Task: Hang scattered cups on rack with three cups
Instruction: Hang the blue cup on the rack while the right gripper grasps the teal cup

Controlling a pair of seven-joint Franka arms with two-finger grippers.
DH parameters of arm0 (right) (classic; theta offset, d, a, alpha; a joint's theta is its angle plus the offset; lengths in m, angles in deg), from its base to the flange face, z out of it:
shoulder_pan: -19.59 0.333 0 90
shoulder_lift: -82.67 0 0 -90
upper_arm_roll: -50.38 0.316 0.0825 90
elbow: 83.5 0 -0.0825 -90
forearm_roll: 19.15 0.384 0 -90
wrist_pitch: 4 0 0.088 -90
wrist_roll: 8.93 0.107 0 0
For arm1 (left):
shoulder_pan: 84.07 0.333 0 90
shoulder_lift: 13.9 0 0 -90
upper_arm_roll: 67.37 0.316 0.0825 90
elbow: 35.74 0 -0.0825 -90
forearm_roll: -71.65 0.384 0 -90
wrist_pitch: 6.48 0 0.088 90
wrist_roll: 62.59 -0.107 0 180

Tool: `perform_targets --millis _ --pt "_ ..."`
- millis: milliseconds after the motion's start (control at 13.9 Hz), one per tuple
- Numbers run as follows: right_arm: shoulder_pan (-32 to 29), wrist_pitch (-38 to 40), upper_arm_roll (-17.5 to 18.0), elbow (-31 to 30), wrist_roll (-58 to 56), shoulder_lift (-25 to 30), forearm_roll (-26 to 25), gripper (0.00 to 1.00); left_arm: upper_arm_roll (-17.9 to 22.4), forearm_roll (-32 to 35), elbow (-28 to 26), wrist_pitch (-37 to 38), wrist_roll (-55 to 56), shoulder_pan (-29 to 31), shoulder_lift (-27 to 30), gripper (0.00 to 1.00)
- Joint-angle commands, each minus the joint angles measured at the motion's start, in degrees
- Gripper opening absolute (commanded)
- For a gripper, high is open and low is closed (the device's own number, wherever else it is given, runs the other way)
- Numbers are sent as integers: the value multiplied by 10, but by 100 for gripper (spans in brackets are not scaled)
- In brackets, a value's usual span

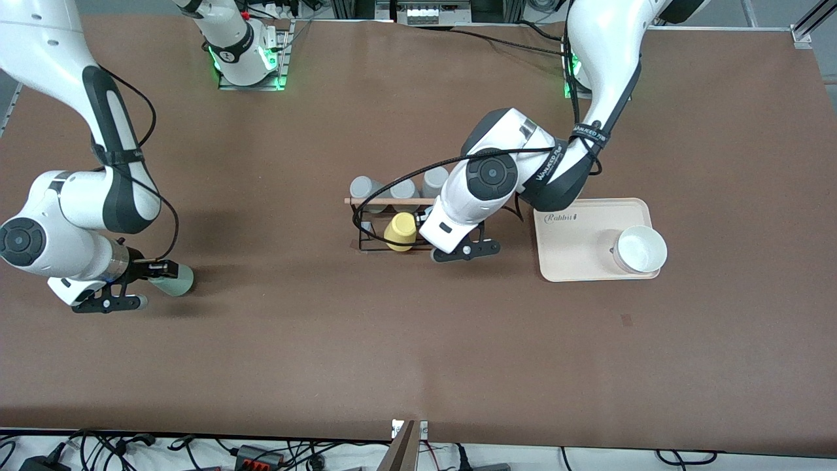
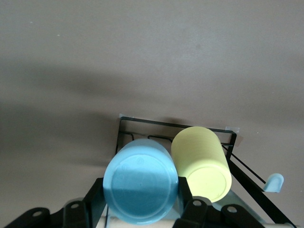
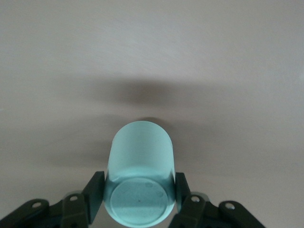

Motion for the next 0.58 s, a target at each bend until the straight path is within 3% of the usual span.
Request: perform_targets --millis 0,72,144,216,288,431,503 --pt "21 53 3 17 2 32 4 39 -2 18 -7 -16 3 -17 -6 1" --pt "29 71 3 25 6 37 5 39 -1 28 -8 -13 10 -29 -7 5" --pt "38 91 9 38 11 45 7 39 2 24 -8 -9 18 -26 -6 42" --pt "44 109 13 50 18 47 14 39 2 28 -10 1 14 -8 -1 92" --pt "55 132 16 67 35 51 24 39 -3 24 -8 15 4 12 6 100" --pt "76 168 16 84 73 58 35 39 -4 24 -7 30 -27 62 38 100" --pt "87 175 17 85 88 62 39 39 -6 23 -3 81 -30 96 61 100"
